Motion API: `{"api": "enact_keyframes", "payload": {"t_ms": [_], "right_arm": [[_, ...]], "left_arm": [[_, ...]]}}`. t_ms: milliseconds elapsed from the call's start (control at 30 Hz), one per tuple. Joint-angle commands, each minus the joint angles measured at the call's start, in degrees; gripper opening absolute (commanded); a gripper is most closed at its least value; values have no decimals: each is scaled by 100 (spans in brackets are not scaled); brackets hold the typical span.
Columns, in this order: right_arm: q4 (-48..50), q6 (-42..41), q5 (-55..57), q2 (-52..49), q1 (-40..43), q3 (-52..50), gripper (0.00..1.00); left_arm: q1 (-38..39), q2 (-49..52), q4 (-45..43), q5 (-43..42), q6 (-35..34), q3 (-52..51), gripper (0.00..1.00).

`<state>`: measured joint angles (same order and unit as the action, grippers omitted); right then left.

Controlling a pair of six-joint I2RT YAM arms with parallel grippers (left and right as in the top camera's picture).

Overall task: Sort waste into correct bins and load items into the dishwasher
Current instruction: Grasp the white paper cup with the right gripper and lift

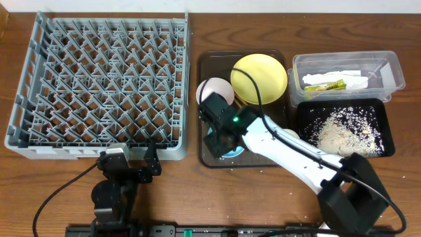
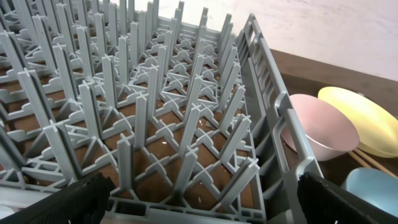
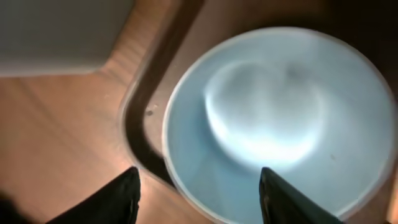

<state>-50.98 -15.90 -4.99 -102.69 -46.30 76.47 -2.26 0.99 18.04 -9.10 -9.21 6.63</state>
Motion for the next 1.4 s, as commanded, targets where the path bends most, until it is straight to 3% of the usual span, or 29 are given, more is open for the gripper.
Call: {"api": "enact_keyframes", "payload": {"t_ms": [0, 133, 400, 700, 833, 1167, 1367], "right_arm": [[-450, 33, -214, 302, 111, 710, 62], [-1377, -28, -74, 752, 428, 1329, 63], [-2402, -334, 59, 1163, 1941, 1051, 64], [-1834, -334, 68, 1163, 2618, -299, 60], [-1792, -245, 168, 1174, 2796, -358, 54], [-1661, -247, 579, 1235, 3101, -498, 55], [-1342, -299, 669, 1231, 3134, -879, 50]], "left_arm": [[-31, 0, 120, -76, -33, -72, 98], [-31, 0, 120, -76, -33, -72, 98], [-31, 0, 120, -76, -33, -72, 98], [-31, 0, 120, -76, -35, -72, 98], [-31, 0, 120, -76, -35, -72, 98], [-31, 0, 120, -76, -35, -72, 98], [-31, 0, 120, -76, -35, -72, 98]]}}
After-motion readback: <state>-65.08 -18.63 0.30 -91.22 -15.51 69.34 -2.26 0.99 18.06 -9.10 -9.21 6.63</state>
